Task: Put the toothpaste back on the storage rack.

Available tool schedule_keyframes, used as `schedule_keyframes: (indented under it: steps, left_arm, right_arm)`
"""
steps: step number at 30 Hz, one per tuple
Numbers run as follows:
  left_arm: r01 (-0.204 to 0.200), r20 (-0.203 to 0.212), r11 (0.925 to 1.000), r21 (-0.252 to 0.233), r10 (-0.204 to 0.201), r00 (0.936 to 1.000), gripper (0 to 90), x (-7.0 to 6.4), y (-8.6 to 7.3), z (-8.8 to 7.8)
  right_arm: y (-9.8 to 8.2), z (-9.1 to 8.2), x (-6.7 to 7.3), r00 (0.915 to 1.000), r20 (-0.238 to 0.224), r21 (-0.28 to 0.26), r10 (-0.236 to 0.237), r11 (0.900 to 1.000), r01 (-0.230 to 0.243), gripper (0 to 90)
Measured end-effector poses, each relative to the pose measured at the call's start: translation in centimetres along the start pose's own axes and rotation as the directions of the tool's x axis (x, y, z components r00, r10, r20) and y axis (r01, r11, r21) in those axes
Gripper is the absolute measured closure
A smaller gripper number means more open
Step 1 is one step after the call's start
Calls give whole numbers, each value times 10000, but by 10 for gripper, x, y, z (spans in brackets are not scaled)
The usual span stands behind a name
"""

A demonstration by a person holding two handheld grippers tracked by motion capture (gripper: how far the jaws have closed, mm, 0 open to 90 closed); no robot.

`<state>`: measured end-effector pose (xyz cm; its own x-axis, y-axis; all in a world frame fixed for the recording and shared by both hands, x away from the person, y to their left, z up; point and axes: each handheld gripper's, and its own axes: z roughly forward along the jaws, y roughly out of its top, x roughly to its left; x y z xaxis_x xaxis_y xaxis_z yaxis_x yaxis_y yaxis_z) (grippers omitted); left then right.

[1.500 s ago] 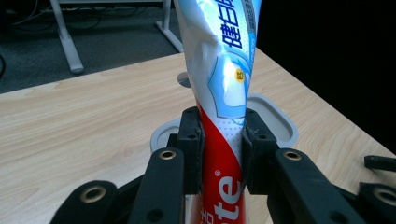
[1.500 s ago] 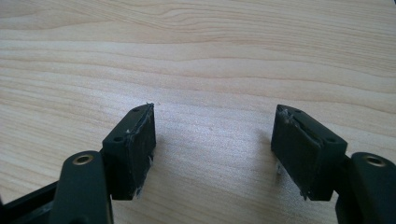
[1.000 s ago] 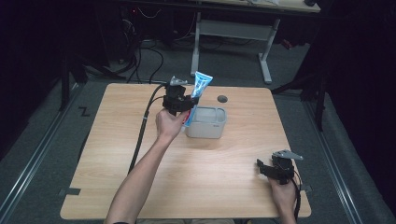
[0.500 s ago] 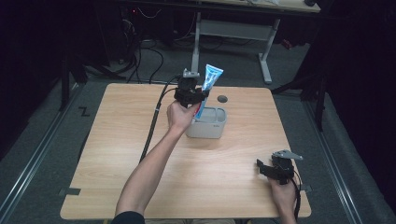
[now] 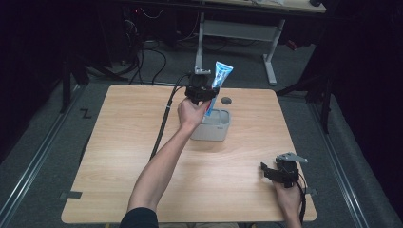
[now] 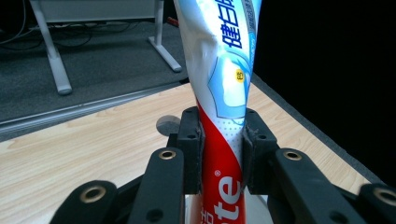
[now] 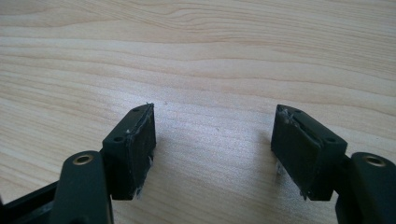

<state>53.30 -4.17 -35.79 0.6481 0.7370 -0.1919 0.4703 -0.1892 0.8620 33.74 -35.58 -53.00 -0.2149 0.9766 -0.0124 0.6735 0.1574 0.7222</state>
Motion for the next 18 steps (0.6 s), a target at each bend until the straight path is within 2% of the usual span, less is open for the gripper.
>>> schedule_keyframes:
  steps: [4,9,18]
  left_arm:
    - [73,12,9999,-129,-73,10000,732,-1,0,5]
    - [-14,-188,10000,-3,14,9998,731,0,-4,13]
    - [-21,-181,10000,15,21,9998,728,0,-8,22]
  right_arm:
    - [0,0,0,10000,-7,-1,-10,10000,10,308]
    - [0,0,0,10000,-21,-8,-47,10000,47,308]
    - [0,0,0,10000,-24,5,-65,10000,65,308]
